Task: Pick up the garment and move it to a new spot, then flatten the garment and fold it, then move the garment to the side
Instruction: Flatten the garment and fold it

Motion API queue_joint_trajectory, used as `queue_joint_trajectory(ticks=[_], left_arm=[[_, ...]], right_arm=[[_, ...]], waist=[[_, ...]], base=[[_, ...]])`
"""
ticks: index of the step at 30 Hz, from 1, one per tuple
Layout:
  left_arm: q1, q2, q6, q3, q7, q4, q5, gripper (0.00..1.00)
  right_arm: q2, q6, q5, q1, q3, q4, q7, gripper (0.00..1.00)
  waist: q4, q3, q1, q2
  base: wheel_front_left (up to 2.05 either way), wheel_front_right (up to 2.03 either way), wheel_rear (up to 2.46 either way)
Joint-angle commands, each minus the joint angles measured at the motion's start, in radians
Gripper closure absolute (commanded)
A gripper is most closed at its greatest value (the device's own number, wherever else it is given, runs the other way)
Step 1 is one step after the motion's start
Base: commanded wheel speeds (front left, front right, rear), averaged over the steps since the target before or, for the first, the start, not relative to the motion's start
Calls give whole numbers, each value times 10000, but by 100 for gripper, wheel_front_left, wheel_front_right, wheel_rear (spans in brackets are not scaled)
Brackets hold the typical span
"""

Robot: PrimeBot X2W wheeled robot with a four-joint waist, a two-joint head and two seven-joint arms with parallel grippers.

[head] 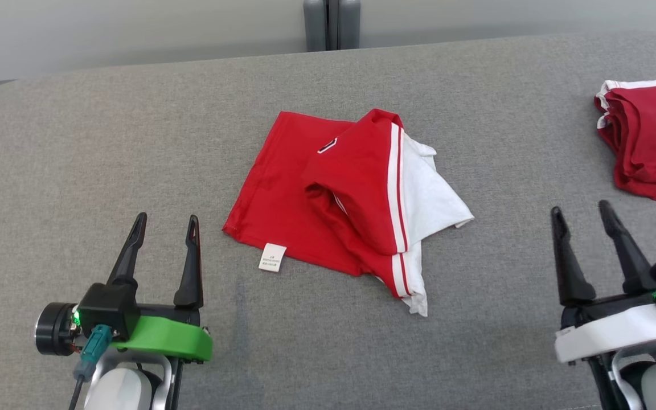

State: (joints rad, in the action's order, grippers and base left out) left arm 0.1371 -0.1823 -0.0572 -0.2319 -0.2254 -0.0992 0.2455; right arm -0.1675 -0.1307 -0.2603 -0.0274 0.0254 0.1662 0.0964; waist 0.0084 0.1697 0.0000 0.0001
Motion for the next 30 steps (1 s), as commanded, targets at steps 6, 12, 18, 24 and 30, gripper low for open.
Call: queue_joint_trajectory(ticks=[6, 12, 18, 24, 30], left_arm=[[390, -19, 45, -136, -40, 80, -2, 0], [732, 121, 124, -274, -159, -69, -20, 0], [866, 198, 123, -331, -249, -192, -26, 0], [972, 199, 114, -308, -314, -280, -15, 0], [966, 217, 97, -287, -360, -320, 2, 0]], right_arm=[[-115, 0, -412, -282, -1949, -993, -389, 0], [112, 0, -954, 30, -3287, -2585, -273, 0], [152, 0, -954, 607, -3369, -3702, 123, 100], [-157, 0, -662, 1046, -3094, -4015, 399, 100], [-731, 1, 149, 1467, -1667, -3317, 783, 100]], waist=[[349, 403, 0, -1], [665, 733, 0, -1], [766, 909, 0, -1], [734, 997, 0, -1], [615, 967, 0, -1]], base=[[0, 0, 0], [0, 0, 0], [0, 0, 0], [0, 0, 0], [0, 0, 0]])
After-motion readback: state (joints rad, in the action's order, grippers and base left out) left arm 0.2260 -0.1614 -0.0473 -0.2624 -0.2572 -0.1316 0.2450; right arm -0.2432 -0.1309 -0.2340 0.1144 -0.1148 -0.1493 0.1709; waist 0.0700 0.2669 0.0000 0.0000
